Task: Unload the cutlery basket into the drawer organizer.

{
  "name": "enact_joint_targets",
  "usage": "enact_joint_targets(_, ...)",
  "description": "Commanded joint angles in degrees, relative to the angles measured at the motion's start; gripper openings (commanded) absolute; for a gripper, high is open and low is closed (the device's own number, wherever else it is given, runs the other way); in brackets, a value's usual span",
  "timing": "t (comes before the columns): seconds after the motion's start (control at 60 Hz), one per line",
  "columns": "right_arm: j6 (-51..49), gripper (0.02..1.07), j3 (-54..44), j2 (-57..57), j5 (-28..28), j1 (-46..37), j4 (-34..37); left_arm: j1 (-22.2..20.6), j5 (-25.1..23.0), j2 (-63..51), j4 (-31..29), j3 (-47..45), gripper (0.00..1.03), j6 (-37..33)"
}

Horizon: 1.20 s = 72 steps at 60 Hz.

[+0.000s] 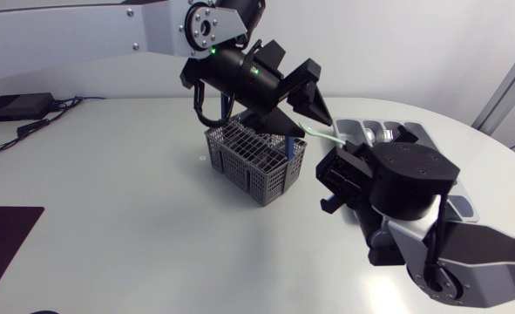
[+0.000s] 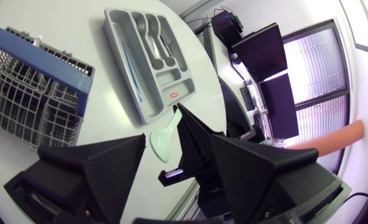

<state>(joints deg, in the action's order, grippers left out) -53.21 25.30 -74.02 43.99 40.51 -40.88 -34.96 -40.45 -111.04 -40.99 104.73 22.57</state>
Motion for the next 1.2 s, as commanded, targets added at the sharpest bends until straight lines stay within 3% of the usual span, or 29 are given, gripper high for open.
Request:
enact_joint_targets(0.0, -1.5, 0.07, 1.0, -1.3, 1.4, 1.1, -1.5, 0.2, -0.7, -0.7, 0.7, -1.5, 0.54, 2.0)
enact_joint_targets(0.217, -1.8, 0.07, 0.5, -2.2, 3.0, 1.9, -2.7, 0.3, -0.8, 0.4, 1.4, -3.6, 0.28, 2.6)
enact_joint_targets(0.983, -2.2, 0.08, -3.9, -1.1, 4.4, 4.8, -6.3, 1.3, -0.7, 2.3, 1.6, -5.2, 0.06, 1.6)
enact_joint_targets(1.117, -2.2, 0.12, -5.3, 2.1, 4.4, 4.9, -6.4, 1.6, -0.7, 3.0, 1.7, -5.9, 0.06, 0.5)
enact_joint_targets(1.183, -2.1, 0.27, -6.0, 4.3, 4.3, 4.8, -6.4, 1.6, -0.7, 3.4, 1.8, -5.9, 0.05, -0.2)
